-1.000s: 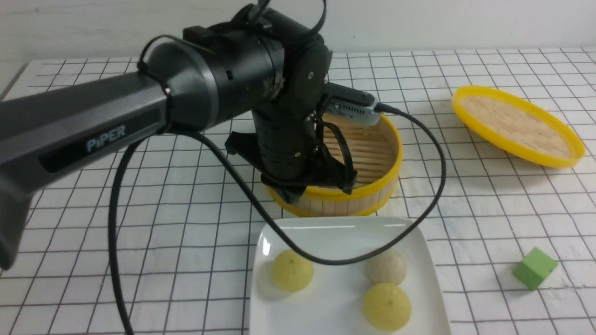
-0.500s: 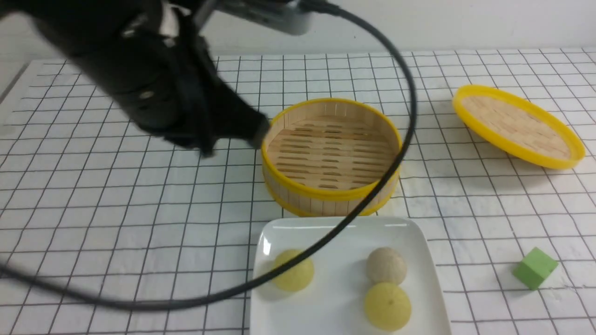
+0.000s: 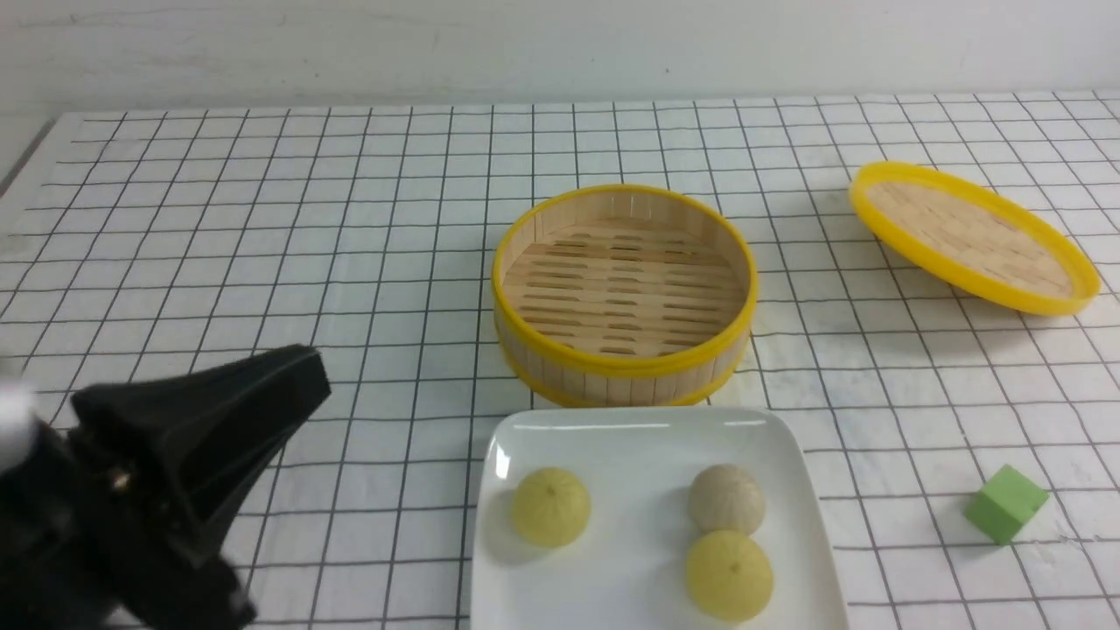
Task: Put the steamed buns into the plate on the white-black tablecloth.
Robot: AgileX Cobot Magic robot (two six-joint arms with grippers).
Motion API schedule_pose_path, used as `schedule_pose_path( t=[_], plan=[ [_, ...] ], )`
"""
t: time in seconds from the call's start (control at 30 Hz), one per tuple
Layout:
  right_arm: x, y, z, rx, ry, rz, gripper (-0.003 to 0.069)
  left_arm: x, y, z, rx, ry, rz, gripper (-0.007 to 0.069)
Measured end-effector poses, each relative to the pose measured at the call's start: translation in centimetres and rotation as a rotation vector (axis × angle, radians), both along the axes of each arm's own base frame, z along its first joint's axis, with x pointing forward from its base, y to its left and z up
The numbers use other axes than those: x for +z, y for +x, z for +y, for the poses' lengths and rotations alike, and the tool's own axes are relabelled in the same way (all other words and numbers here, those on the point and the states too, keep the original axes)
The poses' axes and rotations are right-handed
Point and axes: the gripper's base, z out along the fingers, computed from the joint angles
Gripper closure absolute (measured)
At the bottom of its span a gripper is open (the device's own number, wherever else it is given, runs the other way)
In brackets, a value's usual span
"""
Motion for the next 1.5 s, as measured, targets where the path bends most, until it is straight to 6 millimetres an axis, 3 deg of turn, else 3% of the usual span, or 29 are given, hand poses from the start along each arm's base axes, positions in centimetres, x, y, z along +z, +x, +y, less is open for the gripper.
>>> schedule_pose_path(
  t=[0.13, 0.37, 0.6, 0.9, 1.2, 1.33, 1.5],
  plan=[
    [0.0, 0.0, 0.0, 0.000, 0.000, 0.000, 0.0599, -3.2, -2.0, 1.4, -0.032, -0.086, -0.096, 0.0610],
    [0.0, 0.0, 0.0, 0.000, -0.001, 0.000, 0.0596, -6.5, -2.6, 1.9, -0.028, -0.021, -0.088, 0.0606],
    [0.0, 0.0, 0.0, 0.000, -0.003, 0.000, 0.0588, -8.1, -2.3, 2.3, 0.021, 0.077, -0.002, 0.0602],
    [0.0, 0.0, 0.0, 0.000, -0.004, 0.000, 0.0577, -11.0, -1.2, 5.2, 0.387, 0.296, 0.165, 0.0592],
    [0.0, 0.0, 0.0, -0.001, -0.004, 0.000, 0.0565, -11.4, -3.0, 7.4, 0.651, 0.296, 0.169, 0.0587],
    [0.0, 0.0, 0.0, -0.001, -0.004, 0.000, 0.0559, -13.5, -3.3, 7.7, 0.691, 0.313, 0.212, 0.0585],
    [0.0, 0.0, 0.0, -0.001, -0.004, 0.000, 0.0554, -14.0, -3.3, 7.7, 0.689, 0.314, 0.215, 0.0580]
  ],
)
